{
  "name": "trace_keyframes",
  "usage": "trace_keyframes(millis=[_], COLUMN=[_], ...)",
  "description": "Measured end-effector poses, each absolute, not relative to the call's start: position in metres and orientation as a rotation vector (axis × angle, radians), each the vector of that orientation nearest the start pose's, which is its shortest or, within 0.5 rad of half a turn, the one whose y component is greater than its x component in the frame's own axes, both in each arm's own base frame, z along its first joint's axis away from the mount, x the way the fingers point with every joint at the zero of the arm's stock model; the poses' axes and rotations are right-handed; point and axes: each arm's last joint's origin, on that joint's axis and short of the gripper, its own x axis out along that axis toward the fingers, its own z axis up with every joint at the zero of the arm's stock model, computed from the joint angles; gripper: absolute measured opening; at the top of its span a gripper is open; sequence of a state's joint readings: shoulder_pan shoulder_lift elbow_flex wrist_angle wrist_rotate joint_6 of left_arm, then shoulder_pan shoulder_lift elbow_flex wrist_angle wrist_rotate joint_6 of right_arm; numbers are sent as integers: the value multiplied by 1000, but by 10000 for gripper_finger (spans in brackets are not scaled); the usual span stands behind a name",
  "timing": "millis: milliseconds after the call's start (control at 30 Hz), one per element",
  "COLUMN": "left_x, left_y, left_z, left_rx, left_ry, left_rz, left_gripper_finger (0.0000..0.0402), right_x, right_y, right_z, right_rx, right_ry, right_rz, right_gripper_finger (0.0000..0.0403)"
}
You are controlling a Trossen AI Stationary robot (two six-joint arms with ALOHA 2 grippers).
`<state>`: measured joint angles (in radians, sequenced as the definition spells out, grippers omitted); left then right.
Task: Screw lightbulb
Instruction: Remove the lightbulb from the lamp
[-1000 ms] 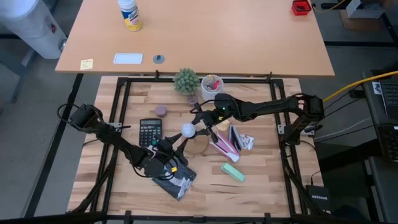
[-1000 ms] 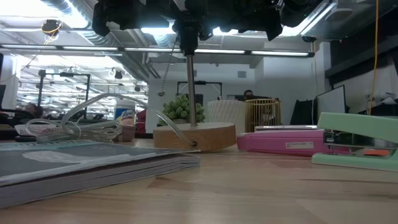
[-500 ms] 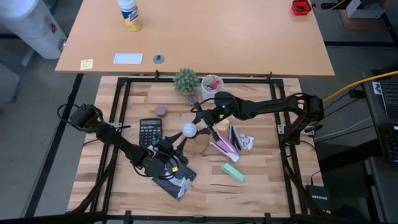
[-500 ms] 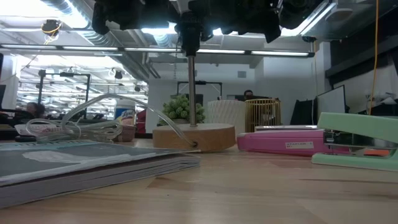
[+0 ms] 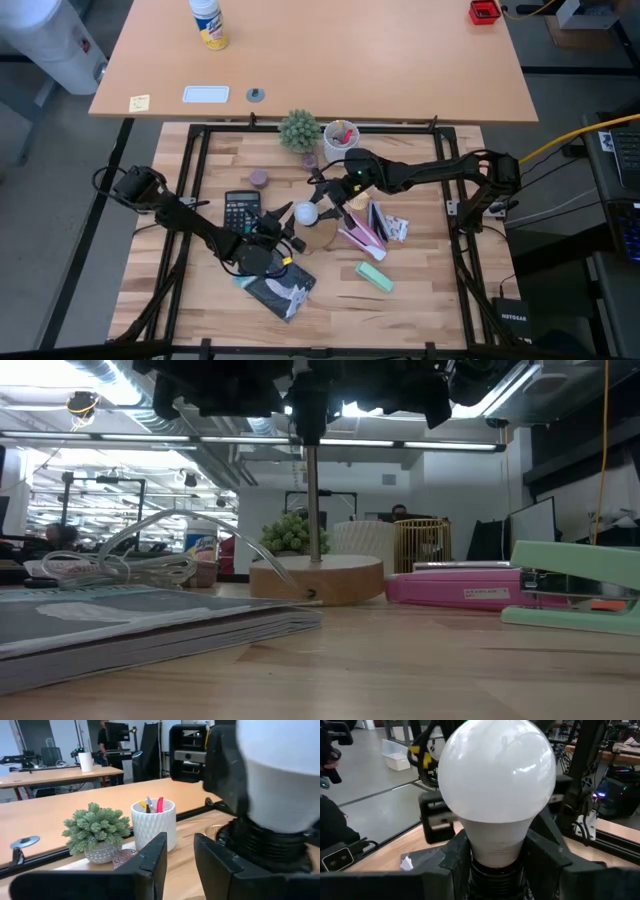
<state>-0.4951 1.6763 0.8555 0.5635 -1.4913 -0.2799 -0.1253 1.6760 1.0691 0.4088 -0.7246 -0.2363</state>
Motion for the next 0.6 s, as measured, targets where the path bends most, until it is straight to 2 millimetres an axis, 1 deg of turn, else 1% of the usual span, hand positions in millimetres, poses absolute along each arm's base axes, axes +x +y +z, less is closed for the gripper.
trace_keyframes(millis=[167, 333, 467, 600], left_x=[289, 281, 286, 291], left_y=[-146, -161, -161, -154], left_z=[219, 221, 216, 214], left_rx=[-62, -167, -266, -323], left_ry=[-19, -60, -64, -84], left_rz=[963, 882, 792, 799], left_gripper_finger=[88, 88, 88, 88], right_x=[370, 371, 371, 371], right_y=[-28, -28, -29, -29], right_z=[258, 258, 258, 258], right_rx=[-146, -150, -152, -153], right_ry=[113, 114, 113, 111], right_rz=[604, 589, 588, 588], right_gripper_finger=[154, 154, 154, 154])
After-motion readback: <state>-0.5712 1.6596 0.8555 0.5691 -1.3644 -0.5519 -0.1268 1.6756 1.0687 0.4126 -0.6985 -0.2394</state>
